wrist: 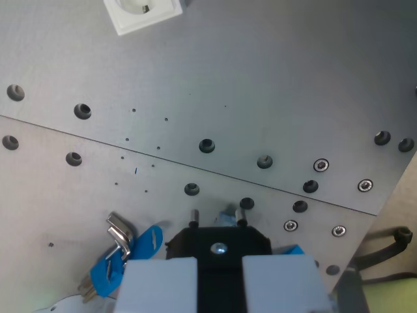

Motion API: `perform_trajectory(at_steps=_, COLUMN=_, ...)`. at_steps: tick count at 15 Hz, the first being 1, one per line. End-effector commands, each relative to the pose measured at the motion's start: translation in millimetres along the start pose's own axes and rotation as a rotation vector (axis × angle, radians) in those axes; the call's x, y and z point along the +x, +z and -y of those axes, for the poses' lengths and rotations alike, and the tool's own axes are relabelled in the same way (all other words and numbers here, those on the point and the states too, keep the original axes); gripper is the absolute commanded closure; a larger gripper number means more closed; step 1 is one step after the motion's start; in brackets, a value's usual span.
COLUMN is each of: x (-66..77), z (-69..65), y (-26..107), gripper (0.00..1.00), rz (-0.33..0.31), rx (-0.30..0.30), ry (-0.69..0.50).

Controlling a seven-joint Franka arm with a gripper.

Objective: Move above the white socket

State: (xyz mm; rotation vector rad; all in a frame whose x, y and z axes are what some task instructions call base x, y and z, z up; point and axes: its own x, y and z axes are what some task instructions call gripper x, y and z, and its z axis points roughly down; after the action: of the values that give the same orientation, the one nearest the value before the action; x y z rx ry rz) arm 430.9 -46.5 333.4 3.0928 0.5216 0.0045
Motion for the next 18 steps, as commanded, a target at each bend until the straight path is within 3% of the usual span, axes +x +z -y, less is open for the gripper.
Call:
perform_trajectory(at_steps=1, x=-0.1, z=0.0, y=0.0, gripper=1.0, rz=0.0, rx=-0.001, ry=-0.001)
perform_trajectory(at_steps=10, x=0.7, z=0.5, y=2.9, gripper=1.0, rz=-0.003, rx=-0.001, ry=0.001)
perform_trajectory(at_steps=18, x=5.2, z=3.1, y=16.7, gripper=1.0, rz=-0.03, rx=-0.01, ry=0.009)
